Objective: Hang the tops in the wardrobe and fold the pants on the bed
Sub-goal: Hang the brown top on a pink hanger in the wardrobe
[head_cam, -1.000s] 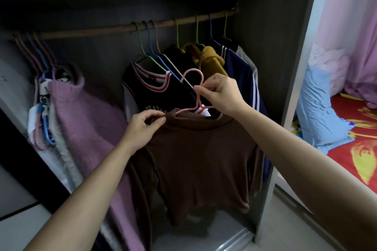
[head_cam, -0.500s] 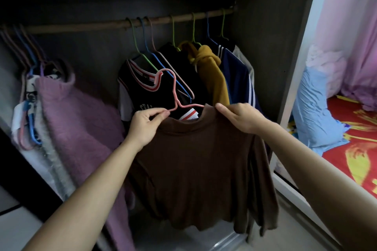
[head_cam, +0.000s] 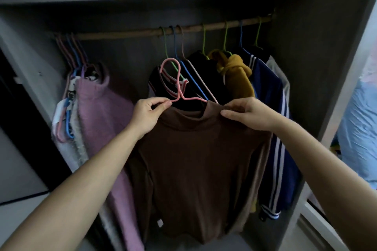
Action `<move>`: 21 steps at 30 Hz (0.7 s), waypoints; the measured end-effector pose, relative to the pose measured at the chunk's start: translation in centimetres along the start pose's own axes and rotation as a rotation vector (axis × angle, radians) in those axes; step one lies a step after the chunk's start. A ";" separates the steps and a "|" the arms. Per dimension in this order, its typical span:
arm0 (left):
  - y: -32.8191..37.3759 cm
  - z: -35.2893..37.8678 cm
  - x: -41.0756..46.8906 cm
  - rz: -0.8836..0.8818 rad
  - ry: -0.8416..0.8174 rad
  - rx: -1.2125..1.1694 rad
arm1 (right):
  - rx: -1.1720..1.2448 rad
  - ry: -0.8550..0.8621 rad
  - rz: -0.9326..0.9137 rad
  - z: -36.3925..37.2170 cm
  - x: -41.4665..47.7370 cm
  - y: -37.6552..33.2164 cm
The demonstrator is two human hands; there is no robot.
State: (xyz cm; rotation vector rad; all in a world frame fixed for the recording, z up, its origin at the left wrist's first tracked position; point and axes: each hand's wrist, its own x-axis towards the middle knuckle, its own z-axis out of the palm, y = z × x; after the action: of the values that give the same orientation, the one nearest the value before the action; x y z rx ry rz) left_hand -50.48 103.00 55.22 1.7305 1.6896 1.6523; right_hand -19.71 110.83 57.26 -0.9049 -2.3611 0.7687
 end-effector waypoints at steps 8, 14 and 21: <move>1.2 -2.4 4.9 0.196 0.020 0.620 | 0.494 -0.157 -0.057 -1.0 3.8 -6.2; 1.2 -6.5 8.6 0.179 0.167 0.727 | 0.615 0.023 -0.010 1.5 7.6 -9.2; 1.9 -12.0 15.1 0.026 0.115 1.087 | 0.788 0.245 -0.052 4.4 13.4 -13.4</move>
State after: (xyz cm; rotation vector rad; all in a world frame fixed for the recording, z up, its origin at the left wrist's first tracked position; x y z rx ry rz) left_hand -63.12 108.12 69.02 2.0103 2.9349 0.8151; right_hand -37.04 110.61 66.11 -0.5434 -1.6315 1.3366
